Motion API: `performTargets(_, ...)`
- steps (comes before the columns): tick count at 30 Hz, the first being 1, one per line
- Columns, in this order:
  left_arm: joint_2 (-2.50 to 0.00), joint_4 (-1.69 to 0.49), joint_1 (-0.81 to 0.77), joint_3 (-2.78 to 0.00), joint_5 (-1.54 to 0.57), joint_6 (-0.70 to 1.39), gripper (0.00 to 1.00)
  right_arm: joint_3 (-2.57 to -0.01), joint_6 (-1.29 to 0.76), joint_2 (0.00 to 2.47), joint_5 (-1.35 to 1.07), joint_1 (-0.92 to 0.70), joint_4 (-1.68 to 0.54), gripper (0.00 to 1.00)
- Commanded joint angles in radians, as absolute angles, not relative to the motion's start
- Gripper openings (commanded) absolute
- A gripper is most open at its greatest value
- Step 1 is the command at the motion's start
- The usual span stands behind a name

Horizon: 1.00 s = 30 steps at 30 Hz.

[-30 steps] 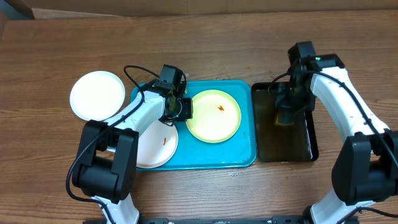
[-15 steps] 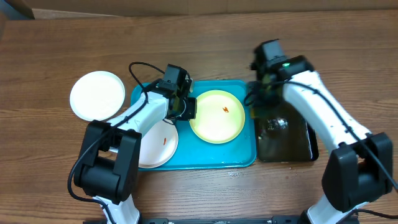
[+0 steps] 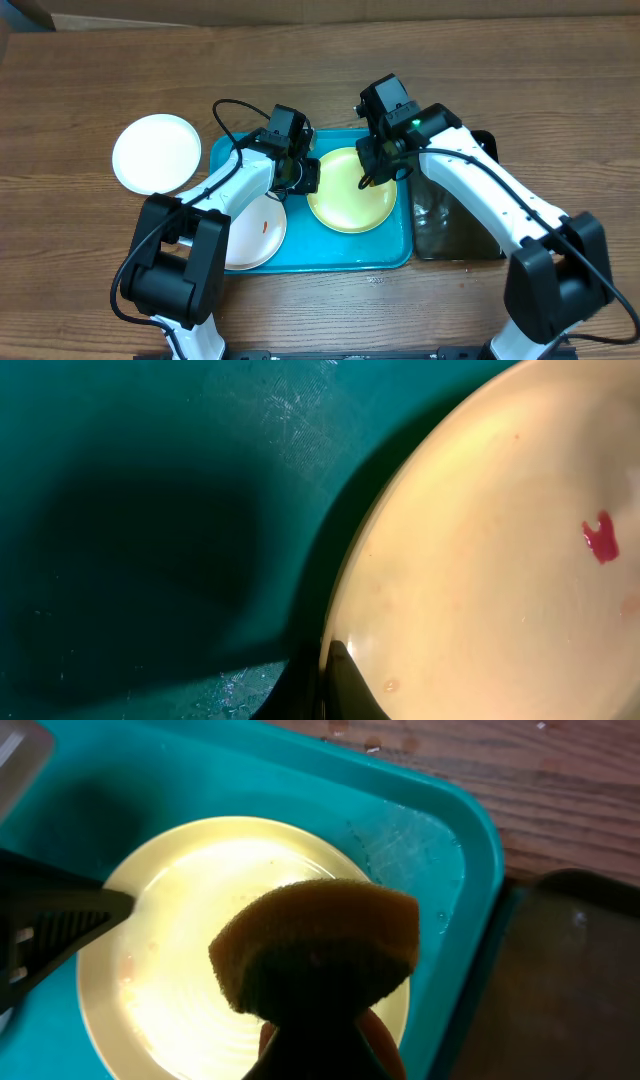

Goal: Clean dirty plates on tray and stack at the side
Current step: 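Wipe the yellow-green plate with the sponge in the right gripper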

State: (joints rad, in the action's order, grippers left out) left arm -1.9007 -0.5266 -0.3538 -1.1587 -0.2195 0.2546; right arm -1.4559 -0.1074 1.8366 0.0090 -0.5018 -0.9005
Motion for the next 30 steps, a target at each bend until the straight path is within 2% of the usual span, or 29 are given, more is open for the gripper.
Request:
performTargets(1,-1.914,-0.525,-0.360,-1.176,-0.200,0.244,0.06,-1.425,-0.104,1.876,0.022,-0.500,-0.875,0.04)
performTargets(14,-1.914,-0.526,-0.360,-1.176,-0.200,0.251,0.05,-1.415,-0.103,2.004,0.026,-0.492,-0.799,0.04)
performTargets(21,-1.914,-0.527,-0.360,-1.176,-0.203,0.251,0.04,-1.415,-0.103,2.099,0.121,-0.490,-0.790,0.04)
performTargets(30,-1.914,-0.527,-0.360,-1.176,-0.203,0.251,0.04,-1.415,-0.074,2.103,-0.193,-0.491,-0.853,0.04)
